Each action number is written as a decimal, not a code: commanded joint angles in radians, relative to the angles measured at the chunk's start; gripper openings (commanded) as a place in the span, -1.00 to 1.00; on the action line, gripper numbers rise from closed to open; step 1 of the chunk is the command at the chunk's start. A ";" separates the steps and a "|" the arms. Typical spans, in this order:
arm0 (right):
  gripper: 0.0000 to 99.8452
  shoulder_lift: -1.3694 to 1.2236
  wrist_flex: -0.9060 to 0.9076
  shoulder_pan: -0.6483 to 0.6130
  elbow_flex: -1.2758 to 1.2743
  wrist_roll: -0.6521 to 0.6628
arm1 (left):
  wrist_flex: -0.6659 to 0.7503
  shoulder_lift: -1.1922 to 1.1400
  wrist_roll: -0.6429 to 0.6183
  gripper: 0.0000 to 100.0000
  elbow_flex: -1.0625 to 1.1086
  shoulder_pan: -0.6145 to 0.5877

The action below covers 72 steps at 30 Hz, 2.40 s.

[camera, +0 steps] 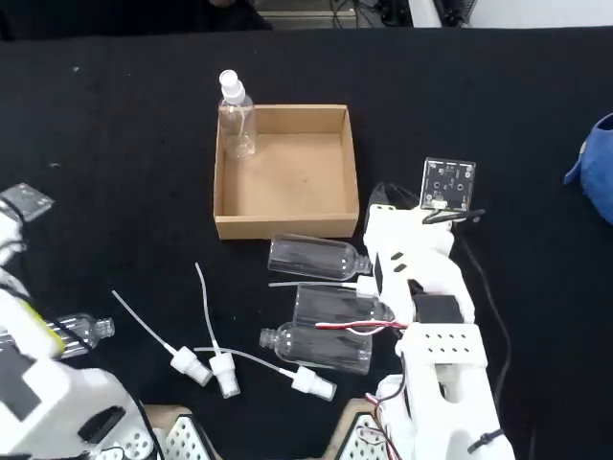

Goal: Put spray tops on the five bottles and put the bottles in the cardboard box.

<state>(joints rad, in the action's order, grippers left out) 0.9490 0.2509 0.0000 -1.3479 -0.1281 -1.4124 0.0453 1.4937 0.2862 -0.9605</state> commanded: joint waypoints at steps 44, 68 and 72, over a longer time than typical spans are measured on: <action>-0.95 0.019 -0.021 -0.025 0.012 -0.008 | 0.439 0.261 0.241 -0.92 0.509 0.001; -0.95 0.019 -0.021 -0.025 0.012 -0.008 | 0.264 0.247 -0.035 -0.51 0.351 -0.136; -0.95 0.019 -0.021 -0.025 0.012 -0.008 | 0.285 0.249 -0.043 -0.51 0.367 -0.085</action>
<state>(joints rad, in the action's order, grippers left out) 0.9490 0.2509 0.0000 -1.3479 -0.1281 -1.1469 0.2862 1.4492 0.6621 -1.0955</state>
